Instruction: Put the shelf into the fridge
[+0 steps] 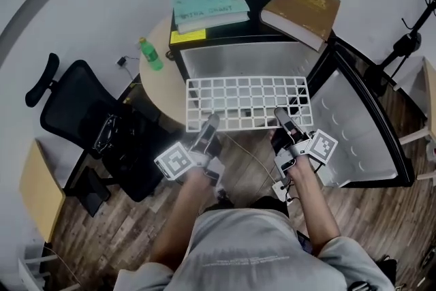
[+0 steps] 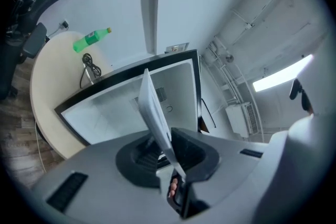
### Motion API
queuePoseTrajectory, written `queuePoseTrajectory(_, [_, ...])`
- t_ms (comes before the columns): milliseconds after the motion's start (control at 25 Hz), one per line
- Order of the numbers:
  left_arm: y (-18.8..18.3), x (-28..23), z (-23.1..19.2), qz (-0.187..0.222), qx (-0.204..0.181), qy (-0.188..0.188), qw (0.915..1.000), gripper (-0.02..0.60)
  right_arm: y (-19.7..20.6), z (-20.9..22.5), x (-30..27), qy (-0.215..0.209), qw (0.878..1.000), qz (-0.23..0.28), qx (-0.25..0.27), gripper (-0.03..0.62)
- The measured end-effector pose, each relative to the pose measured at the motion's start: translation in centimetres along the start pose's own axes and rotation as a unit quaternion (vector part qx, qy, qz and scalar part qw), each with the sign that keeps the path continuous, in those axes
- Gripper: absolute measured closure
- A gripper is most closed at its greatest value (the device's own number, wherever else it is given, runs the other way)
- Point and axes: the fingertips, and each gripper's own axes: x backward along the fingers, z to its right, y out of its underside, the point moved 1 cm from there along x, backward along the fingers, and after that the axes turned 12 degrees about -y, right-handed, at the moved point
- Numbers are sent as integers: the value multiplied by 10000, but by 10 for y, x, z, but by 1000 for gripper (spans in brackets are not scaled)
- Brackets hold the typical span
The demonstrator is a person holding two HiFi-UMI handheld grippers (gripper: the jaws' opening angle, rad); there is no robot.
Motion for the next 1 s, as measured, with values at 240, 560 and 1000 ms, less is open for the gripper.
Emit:
queuePoseTrajectory(240, [12, -18, -14, 81, 161, -287, 9994, 525, -20, 20, -8, 106, 9995, -294, -56, 553])
queuePoseTrajectory(560, [18, -30, -19, 137, 13, -481, 9987, 525, -28, 37, -3, 122, 9991, -324, -236, 553])
queuePoseTrajectory(1000, [19, -33, -21, 138, 182, -463, 9987, 525, -27, 41, -3, 151, 9988, -411, -206, 553])
